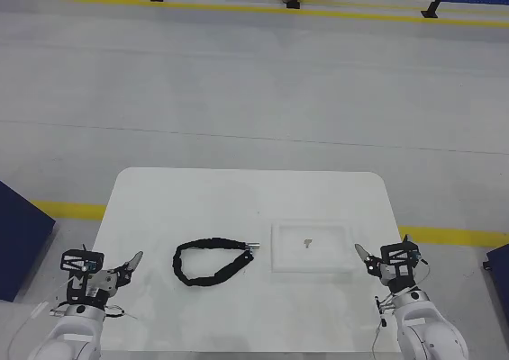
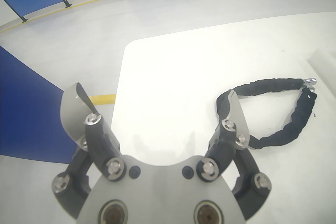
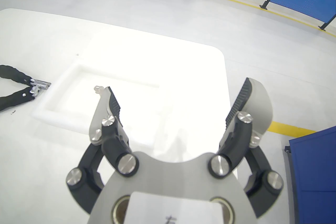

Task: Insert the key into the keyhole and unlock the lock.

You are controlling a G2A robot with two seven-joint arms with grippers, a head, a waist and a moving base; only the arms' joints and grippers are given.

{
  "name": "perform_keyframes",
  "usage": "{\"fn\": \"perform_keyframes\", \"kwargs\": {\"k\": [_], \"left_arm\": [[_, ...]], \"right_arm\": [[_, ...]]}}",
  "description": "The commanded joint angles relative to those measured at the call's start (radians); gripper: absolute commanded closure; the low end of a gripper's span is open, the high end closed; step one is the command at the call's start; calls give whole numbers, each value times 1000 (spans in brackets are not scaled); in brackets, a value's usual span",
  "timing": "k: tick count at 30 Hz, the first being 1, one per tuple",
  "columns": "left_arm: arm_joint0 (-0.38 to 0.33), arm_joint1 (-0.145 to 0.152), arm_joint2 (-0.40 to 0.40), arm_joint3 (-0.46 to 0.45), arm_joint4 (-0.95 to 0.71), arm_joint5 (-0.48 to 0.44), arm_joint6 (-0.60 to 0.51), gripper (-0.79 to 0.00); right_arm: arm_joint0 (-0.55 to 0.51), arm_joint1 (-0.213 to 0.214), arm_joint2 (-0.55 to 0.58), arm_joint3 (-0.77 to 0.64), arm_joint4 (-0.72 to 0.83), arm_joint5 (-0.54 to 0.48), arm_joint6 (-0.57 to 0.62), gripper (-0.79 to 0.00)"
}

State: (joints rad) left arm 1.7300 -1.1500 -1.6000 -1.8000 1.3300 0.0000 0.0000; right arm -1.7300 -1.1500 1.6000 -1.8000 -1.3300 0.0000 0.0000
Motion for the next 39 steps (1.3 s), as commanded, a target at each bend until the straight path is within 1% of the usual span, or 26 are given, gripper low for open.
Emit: {"fn": "perform_keyframes", "kwargs": {"k": [1,7,11,13,19,22,24,34,39], "left_arm": [[0,0,0,0,0,0,0,-784],[0,0,0,0,0,0,0,-785],[0,0,0,0,0,0,0,-785],[0,0,0,0,0,0,0,-785],[0,0,0,0,0,0,0,-785],[0,0,0,0,0,0,0,-785],[0,0,0,0,0,0,0,-785],[0,0,0,0,0,0,0,-785],[0,0,0,0,0,0,0,-785]], "right_arm": [[0,0,0,0,0,0,0,-785],[2,0,1,-2,-10,0,-1,-785],[6,6,5,-35,-148,-8,16,-785],[14,11,16,-58,-213,-40,48,-785],[99,31,47,-119,-381,-226,173,-785],[140,33,48,-128,-388,-261,223,-785],[149,30,36,-127,-351,-274,255,-785],[149,30,36,-127,-351,-274,255,-785],[172,37,20,-141,-432,-356,254,-785]]}}
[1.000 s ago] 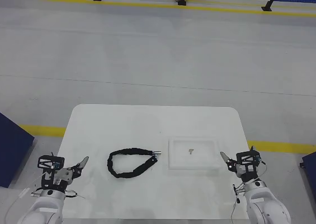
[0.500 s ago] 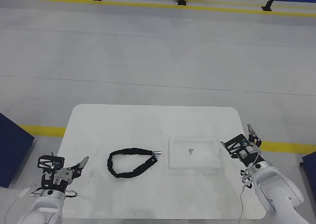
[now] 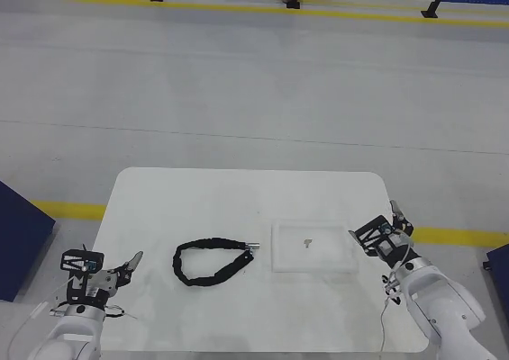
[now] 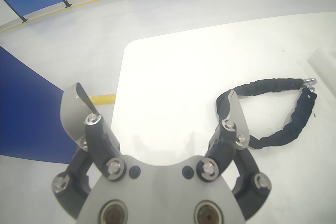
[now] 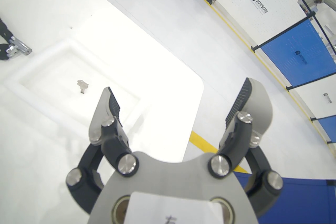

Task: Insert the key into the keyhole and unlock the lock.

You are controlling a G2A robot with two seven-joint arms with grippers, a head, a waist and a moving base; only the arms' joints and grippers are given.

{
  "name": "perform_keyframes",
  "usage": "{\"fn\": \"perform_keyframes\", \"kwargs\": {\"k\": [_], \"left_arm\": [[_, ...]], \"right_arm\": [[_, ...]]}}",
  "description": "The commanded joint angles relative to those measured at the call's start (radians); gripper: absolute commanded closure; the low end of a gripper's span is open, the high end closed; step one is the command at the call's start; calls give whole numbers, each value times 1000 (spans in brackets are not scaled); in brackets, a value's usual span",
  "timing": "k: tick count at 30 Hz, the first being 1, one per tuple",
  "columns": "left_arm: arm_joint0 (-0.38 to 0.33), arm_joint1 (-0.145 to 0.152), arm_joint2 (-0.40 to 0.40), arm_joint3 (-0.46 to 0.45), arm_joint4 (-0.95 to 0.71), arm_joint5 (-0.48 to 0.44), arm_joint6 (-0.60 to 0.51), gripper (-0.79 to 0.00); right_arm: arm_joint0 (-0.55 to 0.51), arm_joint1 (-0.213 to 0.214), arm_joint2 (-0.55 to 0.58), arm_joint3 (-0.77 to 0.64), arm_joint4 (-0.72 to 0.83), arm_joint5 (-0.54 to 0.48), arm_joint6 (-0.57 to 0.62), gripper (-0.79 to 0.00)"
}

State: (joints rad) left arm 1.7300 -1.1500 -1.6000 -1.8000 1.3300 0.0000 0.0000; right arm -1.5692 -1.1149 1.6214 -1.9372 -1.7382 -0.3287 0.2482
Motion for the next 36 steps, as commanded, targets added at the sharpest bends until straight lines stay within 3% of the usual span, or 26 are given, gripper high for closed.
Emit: {"fn": "perform_keyframes", "kwargs": {"k": [1,9,17,23,36], "left_arm": [[0,0,0,0,0,0,0,-785],[0,0,0,0,0,0,0,-785],[0,0,0,0,0,0,0,-785],[0,0,0,0,0,0,0,-785],[0,0,0,0,0,0,0,-785]], "right_arm": [[21,4,-5,-3,-34,-50,11,-785],[204,17,-76,30,-131,-300,85,-785],[474,20,-223,173,-132,-671,193,-785],[670,35,-465,374,-82,-684,258,-785],[1019,71,-969,695,233,-684,317,-785]]}}
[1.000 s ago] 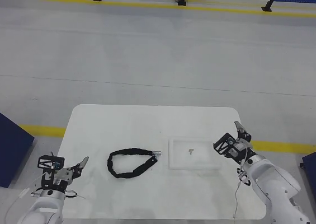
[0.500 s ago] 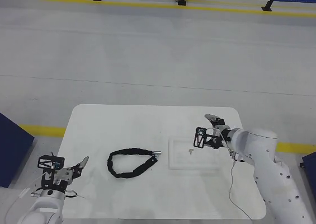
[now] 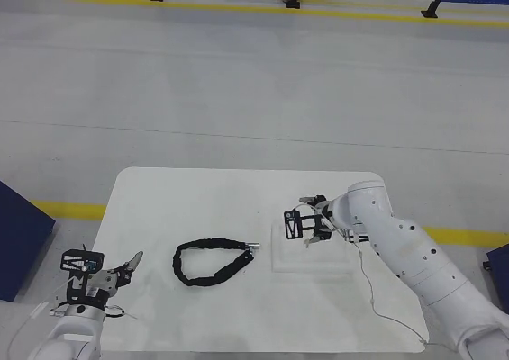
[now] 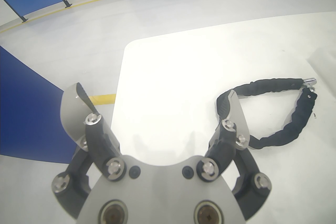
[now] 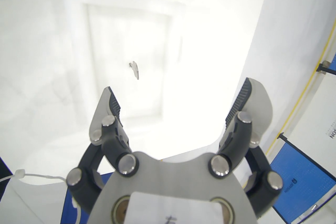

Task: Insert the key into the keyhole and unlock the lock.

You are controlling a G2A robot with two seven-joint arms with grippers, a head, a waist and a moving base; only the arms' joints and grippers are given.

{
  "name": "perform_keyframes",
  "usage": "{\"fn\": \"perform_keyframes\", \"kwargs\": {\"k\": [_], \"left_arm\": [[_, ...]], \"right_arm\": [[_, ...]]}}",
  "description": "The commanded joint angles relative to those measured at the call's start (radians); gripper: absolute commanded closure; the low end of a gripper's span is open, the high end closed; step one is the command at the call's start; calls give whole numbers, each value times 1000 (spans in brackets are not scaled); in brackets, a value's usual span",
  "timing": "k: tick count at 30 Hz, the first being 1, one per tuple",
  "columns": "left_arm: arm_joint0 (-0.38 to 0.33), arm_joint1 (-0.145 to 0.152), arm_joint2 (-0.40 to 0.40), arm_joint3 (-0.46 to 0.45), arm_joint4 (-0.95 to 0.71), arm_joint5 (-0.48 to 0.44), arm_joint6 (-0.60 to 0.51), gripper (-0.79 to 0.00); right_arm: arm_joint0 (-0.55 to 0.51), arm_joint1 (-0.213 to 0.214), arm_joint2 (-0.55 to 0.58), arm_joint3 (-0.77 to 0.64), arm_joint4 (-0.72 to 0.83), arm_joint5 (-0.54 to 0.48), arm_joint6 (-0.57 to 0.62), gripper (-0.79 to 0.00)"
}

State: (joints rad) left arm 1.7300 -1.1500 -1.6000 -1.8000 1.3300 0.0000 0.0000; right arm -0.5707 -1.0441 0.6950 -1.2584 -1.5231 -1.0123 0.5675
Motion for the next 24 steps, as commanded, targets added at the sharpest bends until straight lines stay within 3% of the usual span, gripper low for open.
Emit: {"fn": "perform_keyframes", "kwargs": {"k": [1,7,14,16,20,24], "left_arm": [[0,0,0,0,0,0,0,-785],[0,0,0,0,0,0,0,-785],[0,0,0,0,0,0,0,-785],[0,0,0,0,0,0,0,-785],[0,0,0,0,0,0,0,-785],[0,0,0,0,0,0,0,-785]], "right_arm": [[38,1,-72,33,35,0,-6,-785],[115,-1,-218,126,93,0,-31,-785],[162,-26,-304,231,132,0,-80,-785],[170,-36,-316,260,137,0,-91,-745],[180,-61,-328,316,144,1,-106,-570],[183,-87,-336,365,144,18,-120,-493]]}}
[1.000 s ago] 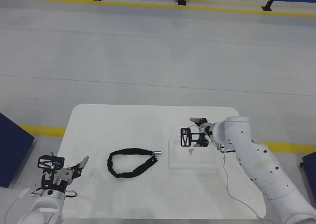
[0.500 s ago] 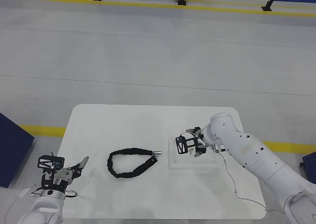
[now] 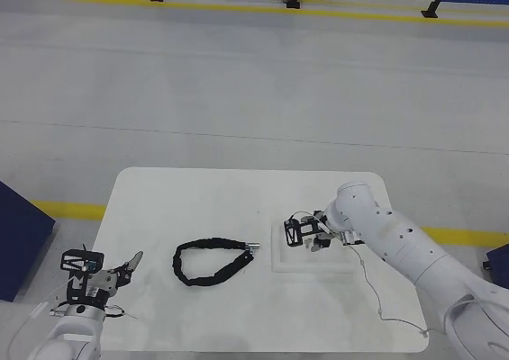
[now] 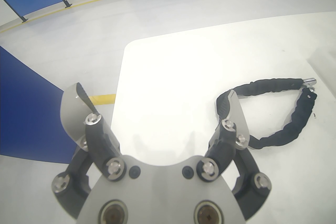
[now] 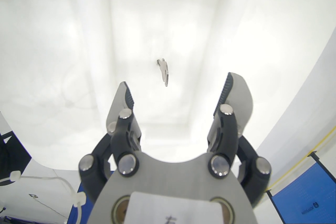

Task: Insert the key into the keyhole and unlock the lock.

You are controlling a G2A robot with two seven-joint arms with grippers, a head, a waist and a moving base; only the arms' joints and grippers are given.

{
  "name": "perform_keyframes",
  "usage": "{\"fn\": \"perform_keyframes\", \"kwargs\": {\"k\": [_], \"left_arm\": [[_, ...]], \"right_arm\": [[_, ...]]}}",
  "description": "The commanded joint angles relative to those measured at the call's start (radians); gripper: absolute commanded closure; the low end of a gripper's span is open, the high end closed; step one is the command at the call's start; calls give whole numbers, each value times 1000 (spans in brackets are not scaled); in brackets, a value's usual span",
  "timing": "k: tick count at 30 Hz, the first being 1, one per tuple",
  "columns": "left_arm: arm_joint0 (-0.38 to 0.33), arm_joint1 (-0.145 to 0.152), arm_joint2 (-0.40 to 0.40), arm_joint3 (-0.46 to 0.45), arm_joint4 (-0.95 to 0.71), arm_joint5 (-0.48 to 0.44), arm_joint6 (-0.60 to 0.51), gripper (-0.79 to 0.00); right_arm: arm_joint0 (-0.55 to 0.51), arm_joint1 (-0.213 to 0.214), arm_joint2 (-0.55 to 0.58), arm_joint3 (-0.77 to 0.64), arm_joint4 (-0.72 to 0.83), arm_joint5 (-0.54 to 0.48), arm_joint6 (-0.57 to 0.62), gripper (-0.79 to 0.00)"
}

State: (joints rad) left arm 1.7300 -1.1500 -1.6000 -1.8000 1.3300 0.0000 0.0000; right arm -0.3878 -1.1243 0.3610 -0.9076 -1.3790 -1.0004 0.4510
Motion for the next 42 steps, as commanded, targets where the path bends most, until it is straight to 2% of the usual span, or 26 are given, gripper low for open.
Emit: {"fn": "perform_keyframes", "kwargs": {"k": [1,2,9,13,14,16,17,18,24,28,42], "left_arm": [[0,0,0,0,0,0,0,-785],[0,0,0,0,0,0,0,-785],[0,0,0,0,0,0,0,-785],[0,0,0,0,0,0,0,-785],[0,0,0,0,0,0,0,-785],[0,0,0,0,0,0,0,-785],[0,0,0,0,0,0,0,-785],[0,0,0,0,0,0,0,-785],[0,0,0,0,0,0,0,-785],[0,0,0,0,0,0,0,-785],[0,0,0,0,0,0,0,-785]], "right_arm": [[1,-13,-3,25,-1,11,-6,-449],[2,-19,-5,37,-1,15,-10,-394],[4,-62,-20,110,-8,22,-32,-354],[6,-81,-29,140,-20,7,-45,-277],[6,-85,-30,147,-22,5,-48,-249],[8,-92,-31,159,-29,2,-55,-139],[9,-94,-31,166,-32,0,-57,-46],[9,-97,-31,170,-34,-5,-61,0],[15,-102,-19,190,-46,-10,-84,0],[20,-90,3,174,-53,-12,-107,0],[-75,22,120,-27,-98,4,-96,0]]}}
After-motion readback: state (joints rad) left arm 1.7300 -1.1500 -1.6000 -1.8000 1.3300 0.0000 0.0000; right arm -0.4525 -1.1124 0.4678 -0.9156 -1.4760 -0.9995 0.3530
